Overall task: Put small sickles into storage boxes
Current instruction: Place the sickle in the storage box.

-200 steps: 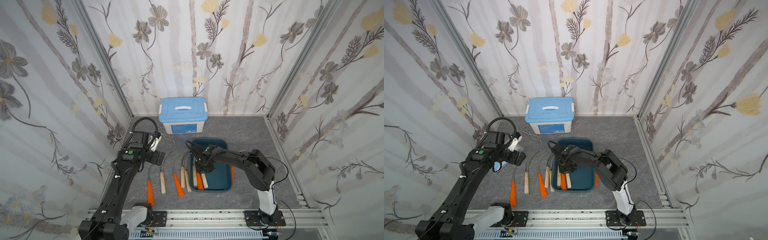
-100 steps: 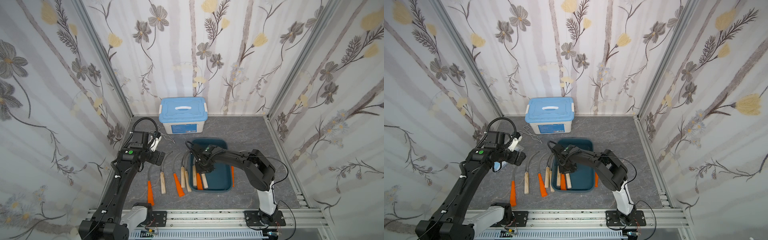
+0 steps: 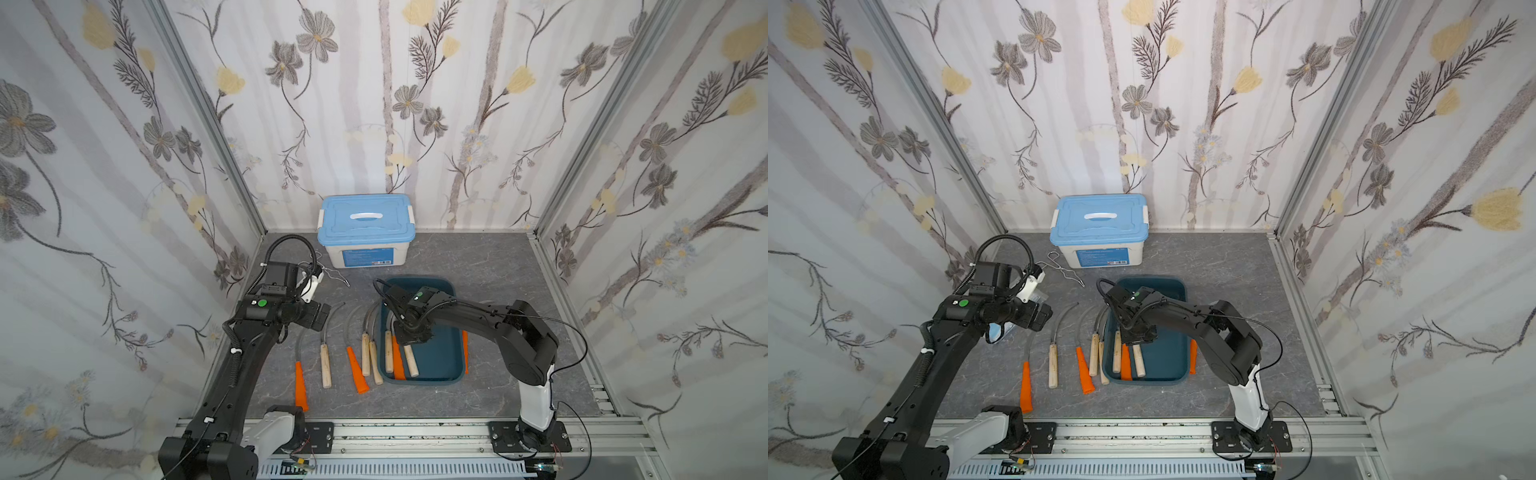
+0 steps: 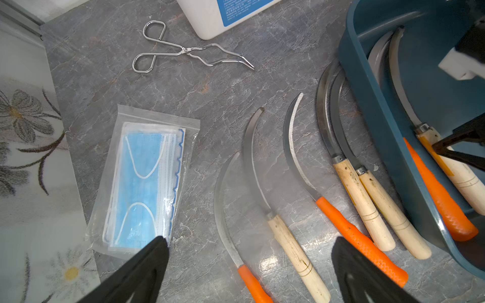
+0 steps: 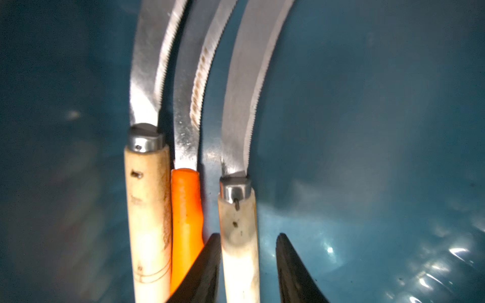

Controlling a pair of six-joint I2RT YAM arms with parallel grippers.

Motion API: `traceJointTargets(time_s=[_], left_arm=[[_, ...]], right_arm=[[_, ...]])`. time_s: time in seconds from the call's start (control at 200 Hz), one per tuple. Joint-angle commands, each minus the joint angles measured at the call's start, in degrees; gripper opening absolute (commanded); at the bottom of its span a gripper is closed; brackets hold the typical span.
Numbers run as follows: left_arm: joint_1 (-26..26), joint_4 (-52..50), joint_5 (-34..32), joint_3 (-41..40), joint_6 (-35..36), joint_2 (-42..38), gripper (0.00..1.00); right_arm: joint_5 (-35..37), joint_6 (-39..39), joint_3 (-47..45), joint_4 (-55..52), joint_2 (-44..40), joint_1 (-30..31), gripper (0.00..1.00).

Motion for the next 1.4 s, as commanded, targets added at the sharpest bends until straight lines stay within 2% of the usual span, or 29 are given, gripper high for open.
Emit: traceJointTargets(time_s=[0.0,0.33,0.525,0.545,0.829,0.929,1.134,1.394], left_arm=[[0.0,1.53,0.75,0.18,0.06,0.38,1.0],[0.05,1.73,0.76,1.23,0.83,1.66,1.0],[0.05,1.61,1.24,2.22,0.83,2.4,1.0],[0.05,1.59,1.2,2.29,0.83,2.5,1.0],[0.02,1.61,1.99,2.69,0.57,3.03,1.0],[0.04,1.59,1.99,2.51,0.57,3.02,1.0],[-0.03,1.42,2.25,2.76,0.39,3.05,1.0],[0.02,1.03,2.16,2.88,0.52,2.89,1.0]], right_arm=[[3.46,0.07,0.79,-1.77,-2.14,-0.83,0.38],[8.36,2.45,1.22,-4.77,-12.18,-3.99,0.38],[12.81,5.86,-2.1,-5.97,-21.27,-7.55,0.41],[12.99,6.1,-2.86,-5.97,-22.17,-9.59,0.42],[13.97,10.09,-15.93,-5.34,-35.5,-17.17,0.58],[12.62,12.07,-21.36,-3.77,-39.59,-19.89,0.62],[7.54,14.61,-33.34,2.08,-46.14,-25.29,0.62],[4.17,14.49,-39.56,6.38,-46.04,-27.03,0.61]])
